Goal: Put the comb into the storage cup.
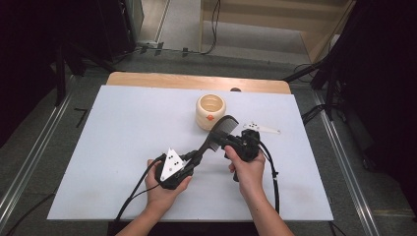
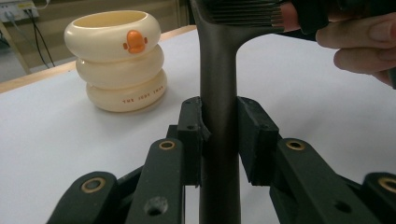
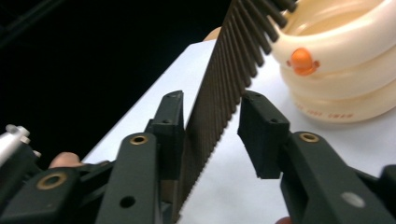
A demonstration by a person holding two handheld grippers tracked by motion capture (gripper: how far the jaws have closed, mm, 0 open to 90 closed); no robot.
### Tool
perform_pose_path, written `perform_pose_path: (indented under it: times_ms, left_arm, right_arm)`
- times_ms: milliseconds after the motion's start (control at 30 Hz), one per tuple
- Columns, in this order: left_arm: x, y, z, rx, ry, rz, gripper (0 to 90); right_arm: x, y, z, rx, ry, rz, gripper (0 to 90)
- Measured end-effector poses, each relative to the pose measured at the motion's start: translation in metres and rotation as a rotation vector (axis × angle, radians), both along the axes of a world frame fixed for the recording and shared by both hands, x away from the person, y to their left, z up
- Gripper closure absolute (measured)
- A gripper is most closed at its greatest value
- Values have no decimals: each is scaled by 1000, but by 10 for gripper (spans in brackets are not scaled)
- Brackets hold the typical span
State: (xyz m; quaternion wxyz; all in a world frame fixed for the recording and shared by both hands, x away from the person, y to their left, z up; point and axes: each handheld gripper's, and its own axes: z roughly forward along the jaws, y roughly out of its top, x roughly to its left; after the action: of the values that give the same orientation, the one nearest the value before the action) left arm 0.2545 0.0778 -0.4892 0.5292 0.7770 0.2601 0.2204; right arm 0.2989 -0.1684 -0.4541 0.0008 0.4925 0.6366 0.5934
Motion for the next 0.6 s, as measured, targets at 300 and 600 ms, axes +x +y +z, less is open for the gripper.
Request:
perform_pose_path:
  times_ms: [300,600]
  left_arm:
    - [3,-1,-2,-39,59,-67,598]
    - [8,7,3,-111,119,-80,199]
  right_arm:
    - [-4,1,0,29,23,2,823]
    - [-8,3,4,14,-55,38,824]
